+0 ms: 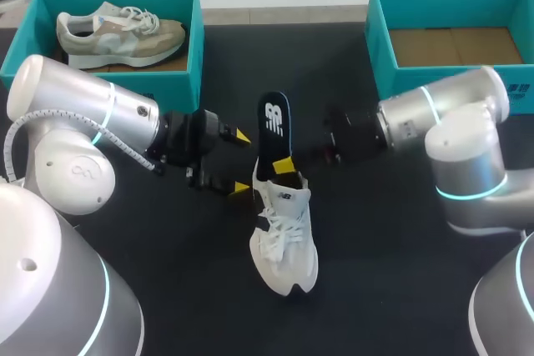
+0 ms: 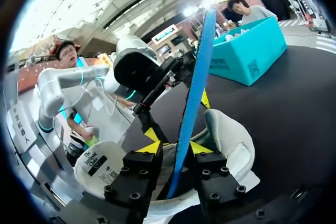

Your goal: Take the shoe out of the shoebox, open the shoe tongue, remove and reinsert the insole, then place the shoe into the shoebox

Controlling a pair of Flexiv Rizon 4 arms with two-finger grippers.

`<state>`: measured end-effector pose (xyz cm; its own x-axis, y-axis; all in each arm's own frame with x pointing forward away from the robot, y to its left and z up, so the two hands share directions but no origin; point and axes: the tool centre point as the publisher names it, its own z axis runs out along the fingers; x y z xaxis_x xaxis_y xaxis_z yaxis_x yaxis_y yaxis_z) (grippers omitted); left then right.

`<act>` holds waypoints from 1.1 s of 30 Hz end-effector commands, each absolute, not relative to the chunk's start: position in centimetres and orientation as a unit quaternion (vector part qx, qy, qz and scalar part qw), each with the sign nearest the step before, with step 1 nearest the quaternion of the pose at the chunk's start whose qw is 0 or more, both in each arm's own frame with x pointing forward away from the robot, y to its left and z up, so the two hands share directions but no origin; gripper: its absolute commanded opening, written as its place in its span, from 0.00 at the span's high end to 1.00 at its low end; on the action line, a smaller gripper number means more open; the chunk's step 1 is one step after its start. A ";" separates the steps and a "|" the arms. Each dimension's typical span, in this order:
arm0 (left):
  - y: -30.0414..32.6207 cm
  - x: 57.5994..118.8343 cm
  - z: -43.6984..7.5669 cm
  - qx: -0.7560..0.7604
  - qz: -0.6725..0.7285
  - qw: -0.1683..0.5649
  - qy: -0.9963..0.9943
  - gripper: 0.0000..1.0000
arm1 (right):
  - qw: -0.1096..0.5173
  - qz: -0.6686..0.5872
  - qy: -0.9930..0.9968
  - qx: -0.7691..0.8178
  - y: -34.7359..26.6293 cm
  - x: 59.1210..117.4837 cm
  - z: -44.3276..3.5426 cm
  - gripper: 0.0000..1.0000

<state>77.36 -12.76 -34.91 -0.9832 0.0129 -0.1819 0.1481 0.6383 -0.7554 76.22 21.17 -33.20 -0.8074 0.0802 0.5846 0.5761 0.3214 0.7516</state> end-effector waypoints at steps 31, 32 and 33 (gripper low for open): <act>-12.9 77.4 -34.9 0.045 -0.421 0.079 0.902 0.00 | 0.307 -0.487 -0.790 -0.212 21.1 74.7 -35.3 0.82; -12.9 77.4 -34.9 0.045 -0.421 0.079 0.902 0.00 | 0.305 -0.486 -0.791 -0.210 21.1 74.9 -35.1 0.71; -12.9 77.4 -34.9 0.045 -0.421 0.079 0.902 0.00 | 0.305 -0.485 -0.793 -0.209 21.1 75.0 -35.1 0.67</act>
